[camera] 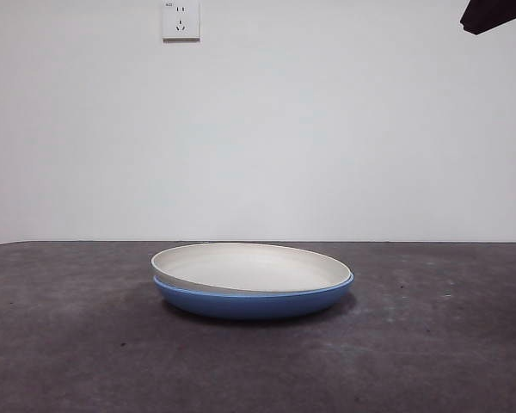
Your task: Pick up the white plate, put it on the blue plate, put it on desk
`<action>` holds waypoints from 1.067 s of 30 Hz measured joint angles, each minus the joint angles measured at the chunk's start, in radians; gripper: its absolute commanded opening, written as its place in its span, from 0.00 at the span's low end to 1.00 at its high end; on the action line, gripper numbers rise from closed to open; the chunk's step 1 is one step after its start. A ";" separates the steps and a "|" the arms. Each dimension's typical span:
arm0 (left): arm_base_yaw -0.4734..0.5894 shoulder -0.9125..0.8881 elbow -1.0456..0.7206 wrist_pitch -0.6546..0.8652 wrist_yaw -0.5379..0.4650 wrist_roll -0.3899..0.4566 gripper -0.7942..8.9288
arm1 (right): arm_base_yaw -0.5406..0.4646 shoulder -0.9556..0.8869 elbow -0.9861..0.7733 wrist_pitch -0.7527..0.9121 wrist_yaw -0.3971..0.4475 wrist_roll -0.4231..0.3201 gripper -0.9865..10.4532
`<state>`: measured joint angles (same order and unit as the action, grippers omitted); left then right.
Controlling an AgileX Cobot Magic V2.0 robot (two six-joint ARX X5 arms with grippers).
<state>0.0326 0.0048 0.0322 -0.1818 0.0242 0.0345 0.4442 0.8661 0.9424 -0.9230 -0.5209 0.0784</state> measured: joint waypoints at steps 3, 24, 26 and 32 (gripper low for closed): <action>0.000 0.000 0.000 0.000 0.000 -0.002 0.09 | 0.000 0.000 0.000 0.000 0.000 0.000 0.10; 0.000 0.000 0.000 0.000 0.000 -0.003 0.09 | -0.036 -0.036 -0.004 0.091 0.057 -0.049 0.10; 0.000 0.000 0.000 0.000 0.000 -0.003 0.09 | -0.072 -0.081 -0.029 0.202 0.073 -0.061 0.10; 0.000 0.000 0.000 0.000 0.000 -0.003 0.09 | -0.230 -0.275 -0.201 0.481 0.078 -0.075 0.10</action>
<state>0.0326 0.0048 0.0322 -0.1818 0.0242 0.0311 0.2138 0.5907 0.7418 -0.4419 -0.4431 0.0032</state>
